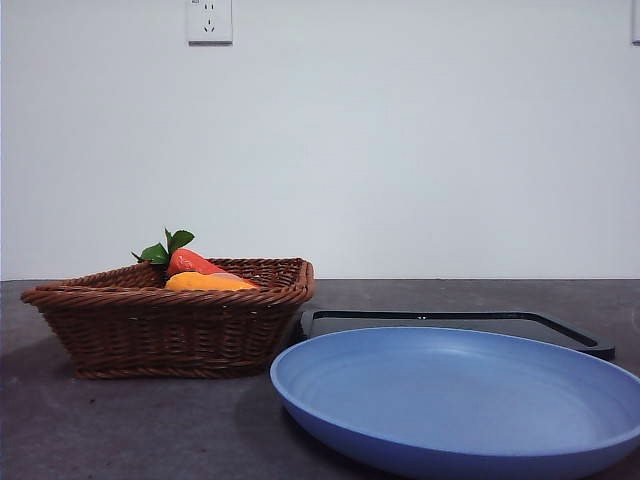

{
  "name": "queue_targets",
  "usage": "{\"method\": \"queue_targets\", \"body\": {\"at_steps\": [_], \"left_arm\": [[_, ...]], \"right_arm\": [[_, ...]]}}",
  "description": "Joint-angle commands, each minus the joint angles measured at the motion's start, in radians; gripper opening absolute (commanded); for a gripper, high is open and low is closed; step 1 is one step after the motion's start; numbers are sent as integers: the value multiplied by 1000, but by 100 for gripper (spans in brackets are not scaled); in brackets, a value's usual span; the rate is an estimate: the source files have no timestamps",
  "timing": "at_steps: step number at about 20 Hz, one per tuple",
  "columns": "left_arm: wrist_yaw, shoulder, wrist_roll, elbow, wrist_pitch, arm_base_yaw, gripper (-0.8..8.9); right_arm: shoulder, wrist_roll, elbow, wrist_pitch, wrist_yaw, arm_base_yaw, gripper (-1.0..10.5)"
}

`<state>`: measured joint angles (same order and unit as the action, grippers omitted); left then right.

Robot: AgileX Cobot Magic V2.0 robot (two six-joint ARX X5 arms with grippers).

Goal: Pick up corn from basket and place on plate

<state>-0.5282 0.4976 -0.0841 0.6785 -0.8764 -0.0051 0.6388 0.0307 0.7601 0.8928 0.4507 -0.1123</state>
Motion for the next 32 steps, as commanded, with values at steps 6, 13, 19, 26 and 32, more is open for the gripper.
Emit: {"method": "queue_targets", "body": {"at_steps": [6,13,19,26,32], "left_arm": [[-5,5,-11,20,9,-2,421],[-5,5,-15,20,10,-2,429],[-6,5,-15,20,9,-2,429],[-6,5,-15,20,9,-2,429],[-6,5,-15,20,11,-2,429]], "right_arm": [[8,-2,18,-10,5,-10,255],[155,-61,18,-29,7,-24,283],[455,-69,18,-140,5,-92,283],[740,-68,18,-273,-5,-124,259],[842,-68,18,-322,-5,-144,212]]}}
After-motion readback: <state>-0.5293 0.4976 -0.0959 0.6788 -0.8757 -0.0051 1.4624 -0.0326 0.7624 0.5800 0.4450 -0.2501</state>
